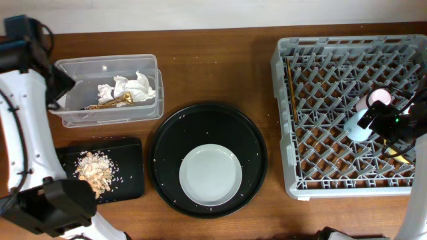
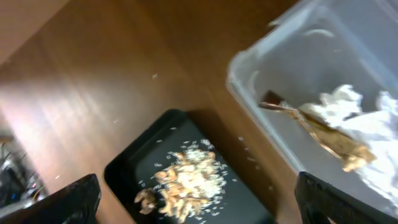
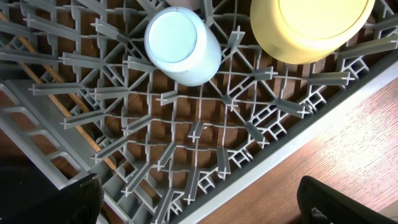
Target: Sort waste into correct bins and load items into the dishwasher rack
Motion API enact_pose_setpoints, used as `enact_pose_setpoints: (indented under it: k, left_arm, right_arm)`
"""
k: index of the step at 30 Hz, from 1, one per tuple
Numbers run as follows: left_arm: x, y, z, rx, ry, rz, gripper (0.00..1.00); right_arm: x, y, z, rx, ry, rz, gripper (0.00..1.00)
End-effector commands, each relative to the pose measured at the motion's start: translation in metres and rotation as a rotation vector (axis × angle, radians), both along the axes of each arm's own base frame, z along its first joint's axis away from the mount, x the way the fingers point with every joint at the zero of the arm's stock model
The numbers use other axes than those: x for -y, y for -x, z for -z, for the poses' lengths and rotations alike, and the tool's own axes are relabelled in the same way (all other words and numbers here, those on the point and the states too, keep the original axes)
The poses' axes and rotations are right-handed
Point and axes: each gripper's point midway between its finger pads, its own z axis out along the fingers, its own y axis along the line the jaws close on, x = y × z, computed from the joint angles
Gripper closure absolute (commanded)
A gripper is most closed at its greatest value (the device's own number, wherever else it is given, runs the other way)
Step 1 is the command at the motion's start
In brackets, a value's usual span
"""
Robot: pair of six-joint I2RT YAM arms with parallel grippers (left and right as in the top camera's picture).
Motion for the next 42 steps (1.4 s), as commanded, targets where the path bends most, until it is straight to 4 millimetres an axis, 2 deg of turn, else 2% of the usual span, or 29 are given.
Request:
enact_pose_setpoints:
  k: [1,6,8,11,18,22,26,30,34,37,39,42]
  left_arm:
    - [-0.008,0.009,-0.003,-0.008,0.000,-0.030,0.01]
    - [-0.008,0.009,-0.003,-0.008,0.000,-0.030,0.01]
    - [-0.008,0.009,-0.003,-0.008,0.000,-0.030,0.01]
    - [-0.008,0.009,-0.003,-0.008,0.000,-0.030,0.01]
    - [-0.008,0.009,-0.003,-0.008,0.000,-0.030,0.01]
    - [-0.008,0.009,-0.003,-0.008,0.000,-0.030,0.01]
    - [-0.008,0.009,-0.003,-0.008,0.000,-0.030,0.01]
    - [-0.008,0.009,-0.003,-0.008,0.000,-0.029,0.01]
    - [-0.008,0.009,-0.003,-0.008,0.000,-0.030,0.01]
    - [-0.008,0.009,-0.003,-0.008,0.000,-0.030,0.01]
    - [-0.008,0.009,-0.003,-0.008,0.000,-0.030,0.01]
    - [-0.008,0.009,-0.003,-0.007,0.000,-0.030,0.01]
  right_arm:
    - [0.002,0.001,0.002,-0.005,-0.003,0.014,0.02]
    - [0.001,0.000,0.002,-0.001,-0.009,0.013,0.02]
    - [-0.006,-0.002,0.002,0.015,-0.046,0.000,0.02]
    - [-0.047,-0.001,0.001,0.037,-0.262,-0.058,0.02]
    - [-0.091,-0.002,-0.011,0.088,-0.503,-0.136,0.02]
    - [-0.137,-0.006,-0.028,0.185,-0.572,-0.505,0.02]
    - [-0.176,0.002,-0.020,0.103,-0.517,-0.710,0.02]
    - [-0.226,0.018,-0.010,0.007,-0.431,-0.952,0.02]
    - [-0.287,0.026,-0.007,0.035,-0.307,-1.241,0.02]
    - [-0.329,0.027,-0.019,0.140,-0.347,-1.359,0.02]
    - [-0.347,0.023,-0.020,0.183,-0.320,-1.413,0.02]
    - [-0.355,0.018,0.002,0.138,-0.228,-1.440,0.01]
